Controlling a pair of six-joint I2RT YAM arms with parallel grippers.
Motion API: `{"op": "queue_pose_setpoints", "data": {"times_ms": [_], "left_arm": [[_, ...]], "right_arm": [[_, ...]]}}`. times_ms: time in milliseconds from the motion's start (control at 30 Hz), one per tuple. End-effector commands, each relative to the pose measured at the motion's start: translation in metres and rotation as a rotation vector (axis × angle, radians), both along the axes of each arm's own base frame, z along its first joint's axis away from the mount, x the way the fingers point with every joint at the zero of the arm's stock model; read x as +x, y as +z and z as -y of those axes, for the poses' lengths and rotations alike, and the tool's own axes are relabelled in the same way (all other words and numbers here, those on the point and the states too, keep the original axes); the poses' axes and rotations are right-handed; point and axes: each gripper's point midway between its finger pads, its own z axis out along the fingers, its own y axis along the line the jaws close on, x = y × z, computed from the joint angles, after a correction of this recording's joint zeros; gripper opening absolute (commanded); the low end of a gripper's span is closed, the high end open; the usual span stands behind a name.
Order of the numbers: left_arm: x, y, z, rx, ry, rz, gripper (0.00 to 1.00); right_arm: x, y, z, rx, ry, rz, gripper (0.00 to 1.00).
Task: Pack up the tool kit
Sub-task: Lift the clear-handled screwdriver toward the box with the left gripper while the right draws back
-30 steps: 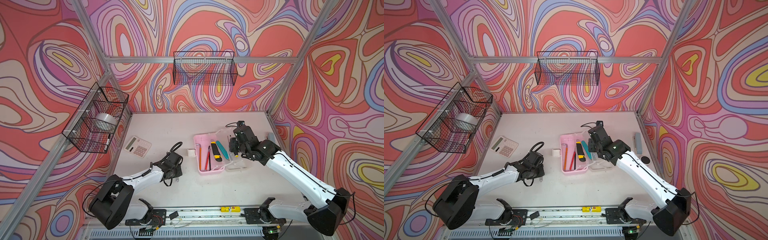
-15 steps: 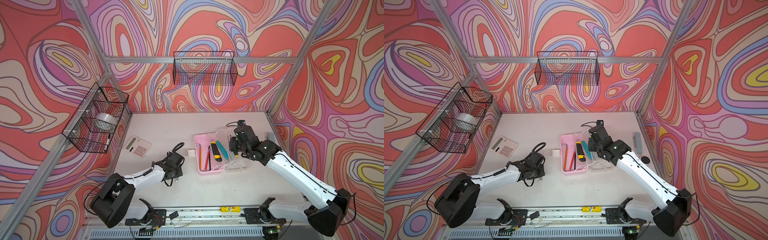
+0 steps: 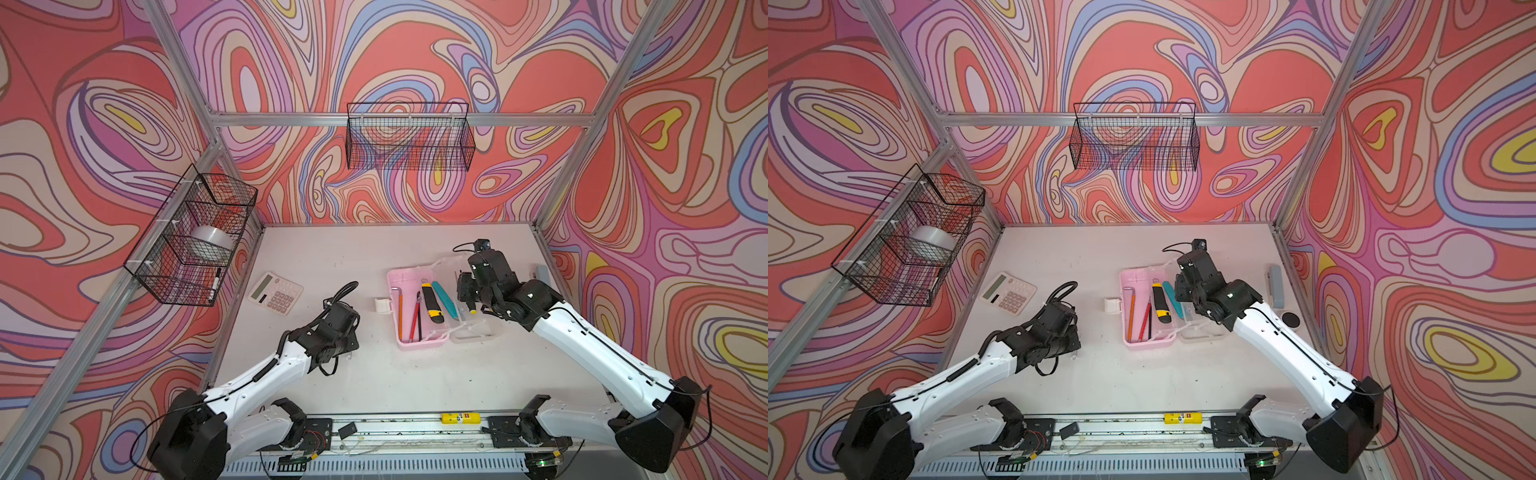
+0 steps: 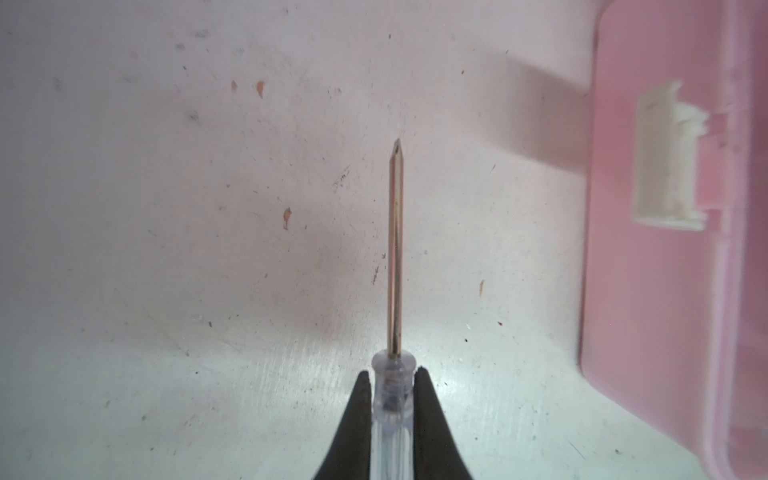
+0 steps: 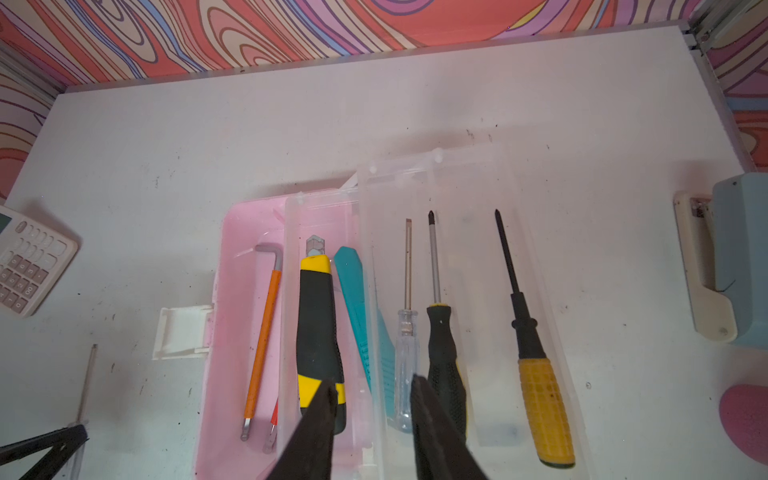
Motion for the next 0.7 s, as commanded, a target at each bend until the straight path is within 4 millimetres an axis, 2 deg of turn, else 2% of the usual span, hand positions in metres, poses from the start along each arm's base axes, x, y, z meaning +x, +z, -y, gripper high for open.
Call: {"op": "queue_pose_setpoints", "data": {"times_ms": [0,233,367,467,533,667], "left_arm": [[-0.002,0.033,-0.005,-0.021,0.03,0.046,0.0],[0.017,0.102,0.025,-0.189,-0.005,0.202,0.0],[0.029,0.135,0.063,-0.28,-0.061,0.262,0.0],[0.039,0.161,0.105,-0.326,-0.116,0.317,0.0],[0.044,0.175,0.14,-0.352,-0.163,0.347,0.0],[0.054,0.188,0.213,-0.43,-0.268,0.361,0.0]], "right_arm": [[0.0,0.009,0.006,0.03,-0.037,0.035,0.32],[-0.003,0.033,0.027,0.078,-0.115,0.104,0.33],[-0.007,0.044,0.038,0.11,-0.151,0.134,0.33],[-0.011,0.054,0.047,0.128,-0.181,0.159,0.33],[-0.016,0.059,0.051,0.144,-0.193,0.173,0.32],[-0.023,0.064,0.054,0.164,-0.198,0.177,0.32]]}}
